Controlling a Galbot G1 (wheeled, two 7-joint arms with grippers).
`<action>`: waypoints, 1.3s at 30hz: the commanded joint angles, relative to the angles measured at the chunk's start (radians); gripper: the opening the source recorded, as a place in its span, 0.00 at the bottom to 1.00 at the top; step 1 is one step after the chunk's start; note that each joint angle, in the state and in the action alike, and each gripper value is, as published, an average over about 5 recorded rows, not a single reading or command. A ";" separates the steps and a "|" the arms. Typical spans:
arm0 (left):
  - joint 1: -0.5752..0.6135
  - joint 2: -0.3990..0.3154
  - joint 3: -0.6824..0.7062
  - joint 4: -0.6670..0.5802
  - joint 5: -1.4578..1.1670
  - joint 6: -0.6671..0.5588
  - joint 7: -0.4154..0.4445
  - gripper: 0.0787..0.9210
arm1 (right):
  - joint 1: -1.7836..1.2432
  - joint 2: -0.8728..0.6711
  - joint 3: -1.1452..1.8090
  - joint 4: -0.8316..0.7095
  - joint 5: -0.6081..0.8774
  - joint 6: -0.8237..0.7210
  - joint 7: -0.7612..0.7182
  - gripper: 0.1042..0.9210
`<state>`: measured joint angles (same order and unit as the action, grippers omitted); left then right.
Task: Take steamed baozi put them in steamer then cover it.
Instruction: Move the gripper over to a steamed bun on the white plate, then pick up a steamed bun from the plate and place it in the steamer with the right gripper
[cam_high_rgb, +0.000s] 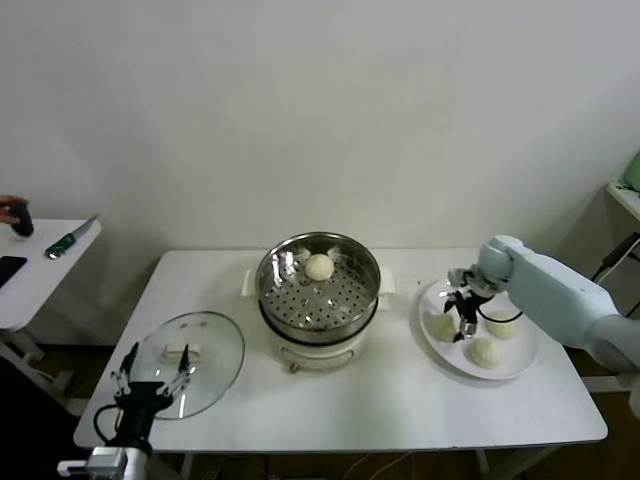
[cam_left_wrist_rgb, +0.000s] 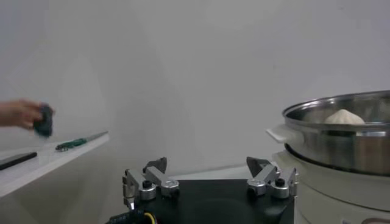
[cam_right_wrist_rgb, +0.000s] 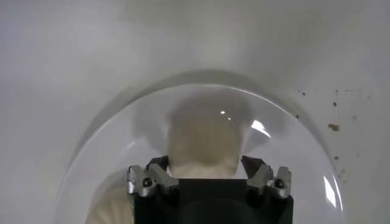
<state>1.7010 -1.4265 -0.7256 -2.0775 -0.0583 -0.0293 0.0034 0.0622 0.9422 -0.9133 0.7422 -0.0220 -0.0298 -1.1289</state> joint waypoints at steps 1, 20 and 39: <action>0.003 0.002 -0.001 0.001 0.001 0.000 -0.001 0.88 | -0.010 0.022 0.011 -0.026 0.005 0.001 -0.007 0.79; 0.014 -0.004 0.021 -0.012 0.006 0.000 -0.001 0.88 | 0.473 -0.033 -0.403 0.084 0.487 -0.066 0.006 0.72; 0.052 0.014 0.071 -0.065 0.025 -0.004 0.003 0.88 | 0.803 0.364 -0.730 0.226 1.013 -0.210 0.104 0.72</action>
<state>1.7249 -1.4149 -0.6711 -2.1214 -0.0396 -0.0267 0.0051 0.7311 1.1116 -1.4997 0.9175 0.7498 -0.1816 -1.0727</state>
